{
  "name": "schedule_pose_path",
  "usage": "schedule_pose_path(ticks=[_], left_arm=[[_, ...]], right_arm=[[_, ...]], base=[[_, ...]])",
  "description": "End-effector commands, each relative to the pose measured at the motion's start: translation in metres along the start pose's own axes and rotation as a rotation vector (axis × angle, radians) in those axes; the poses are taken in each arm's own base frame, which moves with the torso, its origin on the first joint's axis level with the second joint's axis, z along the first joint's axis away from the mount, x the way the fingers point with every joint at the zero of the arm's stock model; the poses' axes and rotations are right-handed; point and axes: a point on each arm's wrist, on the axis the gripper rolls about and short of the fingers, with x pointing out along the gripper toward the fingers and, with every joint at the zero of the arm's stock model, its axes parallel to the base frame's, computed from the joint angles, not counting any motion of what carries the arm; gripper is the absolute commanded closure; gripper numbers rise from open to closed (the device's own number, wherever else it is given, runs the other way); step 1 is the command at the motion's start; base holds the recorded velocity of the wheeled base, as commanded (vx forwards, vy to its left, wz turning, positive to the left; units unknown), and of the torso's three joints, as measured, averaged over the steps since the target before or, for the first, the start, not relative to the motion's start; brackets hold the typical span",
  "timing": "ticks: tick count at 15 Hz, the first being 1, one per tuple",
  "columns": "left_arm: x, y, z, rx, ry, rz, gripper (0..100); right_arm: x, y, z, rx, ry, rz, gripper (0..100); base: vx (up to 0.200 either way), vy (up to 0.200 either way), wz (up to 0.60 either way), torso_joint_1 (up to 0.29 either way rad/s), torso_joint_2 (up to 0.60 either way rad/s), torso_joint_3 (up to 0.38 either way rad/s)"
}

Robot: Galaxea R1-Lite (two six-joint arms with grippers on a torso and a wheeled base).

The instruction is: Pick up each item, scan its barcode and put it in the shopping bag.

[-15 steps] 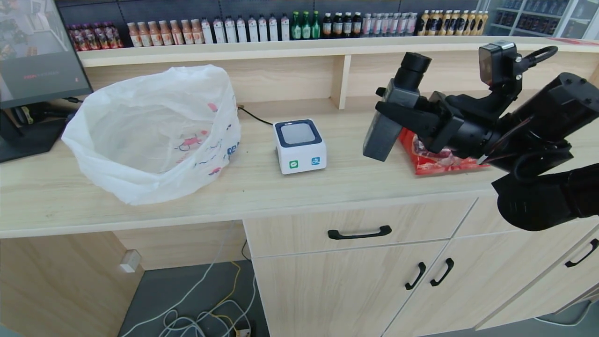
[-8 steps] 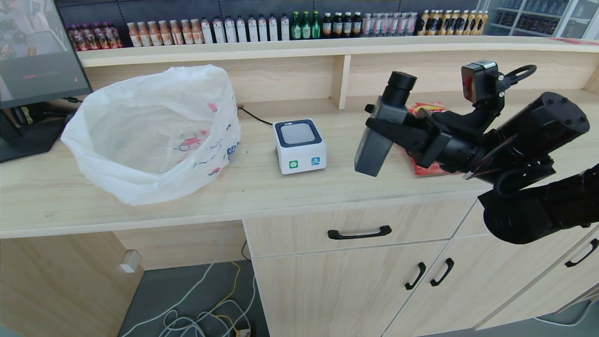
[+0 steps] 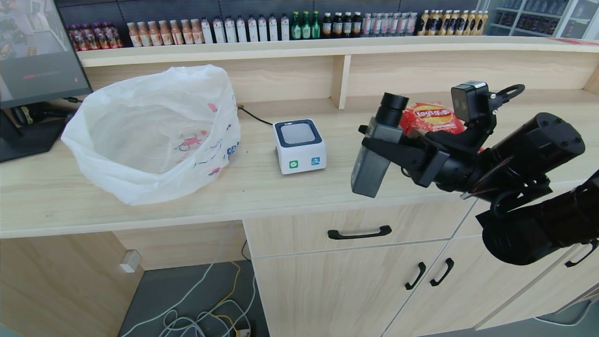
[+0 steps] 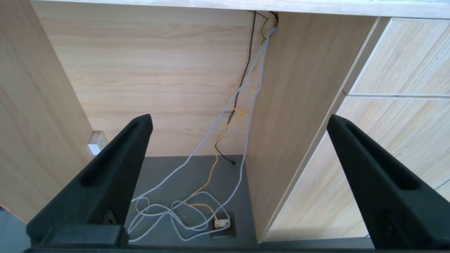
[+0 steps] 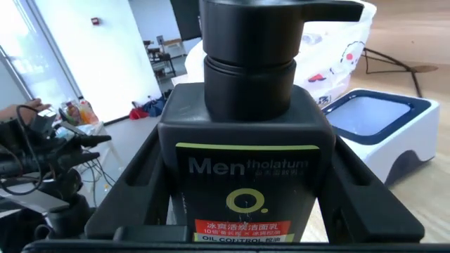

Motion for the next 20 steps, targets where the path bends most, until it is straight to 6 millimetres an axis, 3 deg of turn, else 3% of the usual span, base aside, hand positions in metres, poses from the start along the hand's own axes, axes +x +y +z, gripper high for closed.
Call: schedule_pose_path(ticks=[1,7,10,13,15,18,20], left_arm=[[0.0,0.0,0.0,0.0,0.0,0.0,0],[0.0,0.0,0.0,0.0,0.0,0.001,0],[0.0,0.0,0.0,0.0,0.0,0.001,0],[0.0,0.0,0.0,0.0,0.0,0.001,0],[0.0,0.0,0.0,0.0,0.0,0.001,0],[0.0,0.0,0.0,0.0,0.0,0.001,0],[0.0,0.0,0.0,0.0,0.0,0.001,0]], right_arm=[[0.003,0.003,-0.001,0.029,0.001,0.011,100],[0.029,0.036,0.011,0.122,-0.019,0.132,100],[0.036,0.062,0.028,0.207,-0.037,0.204,100],[0.031,0.075,0.04,0.272,-0.044,0.222,100],[0.018,0.095,0.047,0.366,-0.034,0.23,100],[-0.007,0.126,0.04,0.487,0.008,0.223,100],[-0.011,0.131,0.038,0.497,0.016,0.226,100]], base=[[0.0,0.0,0.0,0.0,0.0,0.0],[0.0,0.0,0.0,0.0,0.0,0.0],[0.0,0.0,0.0,0.0,0.0,0.0],[0.0,0.0,0.0,0.0,0.0,0.0],[0.0,0.0,0.0,0.0,0.0,0.0],[0.0,0.0,0.0,0.0,0.0,0.0],[0.0,0.0,0.0,0.0,0.0,0.0]])
